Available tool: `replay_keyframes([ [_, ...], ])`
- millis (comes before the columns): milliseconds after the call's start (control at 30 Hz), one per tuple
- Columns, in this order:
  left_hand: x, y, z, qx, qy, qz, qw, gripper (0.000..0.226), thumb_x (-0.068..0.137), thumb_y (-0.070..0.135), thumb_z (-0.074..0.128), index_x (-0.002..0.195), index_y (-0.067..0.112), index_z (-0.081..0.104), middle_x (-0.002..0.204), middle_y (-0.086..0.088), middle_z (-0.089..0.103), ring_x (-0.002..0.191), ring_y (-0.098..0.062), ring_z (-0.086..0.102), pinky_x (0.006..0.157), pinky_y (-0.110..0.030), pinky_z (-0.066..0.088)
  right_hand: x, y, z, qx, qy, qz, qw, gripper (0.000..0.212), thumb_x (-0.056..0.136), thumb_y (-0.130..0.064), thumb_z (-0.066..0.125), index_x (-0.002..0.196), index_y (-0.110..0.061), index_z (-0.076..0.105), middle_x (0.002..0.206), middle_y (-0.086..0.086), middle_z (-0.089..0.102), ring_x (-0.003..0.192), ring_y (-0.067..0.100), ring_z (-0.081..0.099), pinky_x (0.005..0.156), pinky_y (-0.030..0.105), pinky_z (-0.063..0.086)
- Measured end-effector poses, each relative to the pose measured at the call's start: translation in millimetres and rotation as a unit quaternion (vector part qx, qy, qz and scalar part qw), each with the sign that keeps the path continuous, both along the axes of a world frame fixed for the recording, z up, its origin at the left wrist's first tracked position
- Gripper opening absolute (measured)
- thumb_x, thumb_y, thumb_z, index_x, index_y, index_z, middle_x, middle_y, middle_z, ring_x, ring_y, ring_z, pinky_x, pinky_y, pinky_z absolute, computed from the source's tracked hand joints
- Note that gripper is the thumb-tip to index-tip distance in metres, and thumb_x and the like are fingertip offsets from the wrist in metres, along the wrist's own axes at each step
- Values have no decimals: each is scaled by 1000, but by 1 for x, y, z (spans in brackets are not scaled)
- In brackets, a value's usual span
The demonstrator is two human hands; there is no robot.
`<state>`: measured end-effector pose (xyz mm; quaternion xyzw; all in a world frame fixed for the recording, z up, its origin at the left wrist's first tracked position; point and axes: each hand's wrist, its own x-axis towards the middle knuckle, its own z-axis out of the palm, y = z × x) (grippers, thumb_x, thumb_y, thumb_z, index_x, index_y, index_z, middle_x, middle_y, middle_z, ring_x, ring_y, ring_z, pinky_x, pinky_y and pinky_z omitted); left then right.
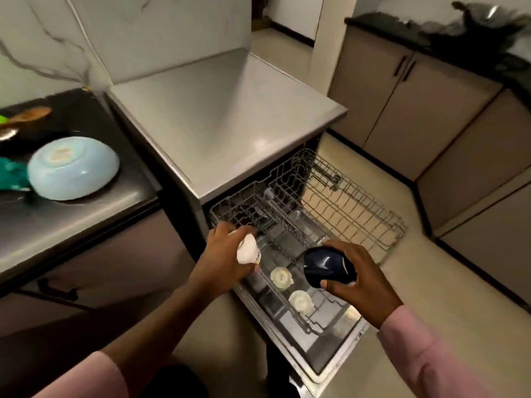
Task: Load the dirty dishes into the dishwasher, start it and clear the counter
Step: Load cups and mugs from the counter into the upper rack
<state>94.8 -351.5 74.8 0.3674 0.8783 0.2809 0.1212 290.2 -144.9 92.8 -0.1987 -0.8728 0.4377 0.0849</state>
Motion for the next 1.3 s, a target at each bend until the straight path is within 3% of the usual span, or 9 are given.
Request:
replay_keyframes([
  [67, -5, 24, -20, -17, -30, 15, 999, 73, 66, 35, 83, 130, 33, 49, 121, -2, 40, 115, -26, 40, 94, -37, 41, 2, 14, -17, -11, -9, -16, 1000, 65, 68, -26, 79, 119, -51, 49, 124, -9, 47, 115, -5, 43, 91, 6, 35],
  [167, -10, 57, -54, -51, -75, 41, 995, 78, 66, 35, 85, 134, 29, 47, 130, -8, 38, 120, -29, 38, 96, -39, 41, 1, 33, -50, -44, -28, -30, 998, 68, 69, -13, 81, 117, -50, 49, 126, -7, 46, 114, -12, 40, 88, -2, 31],
  [367, -31, 106, -114, -88, -84, 57, 991, 71, 76, 21, 78, 136, 28, 42, 137, -10, 31, 128, -31, 31, 93, -40, 41, -6, 52, -99, -88, -66, -35, 993, 68, 65, -25, 74, 119, -55, 46, 127, -10, 45, 116, -1, 45, 88, 5, 37],
  [567, -50, 141, -183, -254, -64, -12, 965, 72, 81, 19, 74, 141, 26, 34, 147, -16, 20, 132, -41, 32, 95, -50, 50, -21, 78, -137, -107, -81, -29, 991, 68, 66, -21, 73, 119, -53, 46, 126, -7, 46, 115, -3, 45, 91, 5, 37],
  [767, -52, 154, -223, -427, -63, -60, 900, 78, 80, 14, 74, 140, 26, 25, 139, -17, 28, 121, -40, 47, 86, -48, 54, -34, 103, -171, -75, -97, -27, 992, 73, 68, -4, 80, 125, -39, 50, 128, -4, 42, 116, -7, 41, 91, 0, 33],
  [900, -60, 159, -230, -458, -38, -82, 885, 89, 78, 20, 77, 147, 24, 20, 141, -18, 36, 125, -36, 45, 97, -43, 45, -39, 110, -193, 18, -129, -6, 992, 75, 66, -6, 79, 125, -41, 49, 131, -4, 36, 119, 7, 38, 94, 7, 29],
  [1067, -56, 159, -231, -462, 43, -60, 884, 88, 75, 34, 79, 142, 21, 23, 140, -23, 37, 128, -39, 39, 93, -42, 46, -45, 107, -209, 114, -185, 22, 976, 75, 66, -10, 81, 132, -31, 50, 139, 2, 36, 124, 17, 36, 92, 18, 31],
  [1200, -63, 159, -236, -446, -33, -60, 893, 88, 75, 27, 80, 143, 21, 23, 142, -21, 31, 126, -38, 40, 93, -42, 47, -52, 103, -211, 90, -158, 27, 983, 73, 68, -12, 80, 131, -31, 49, 137, 1, 36, 124, 22, 39, 94, 21, 35],
  [1300, -66, 159, -235, -431, -84, -43, 897, 94, 72, 27, 83, 143, 22, 22, 142, -18, 30, 125, -38, 41, 93, -45, 48, -60, 95, -210, 72, -138, 22, 988, 73, 68, -9, 80, 131, -31, 49, 137, 1, 35, 124, 20, 38, 94, 11, 30],
])
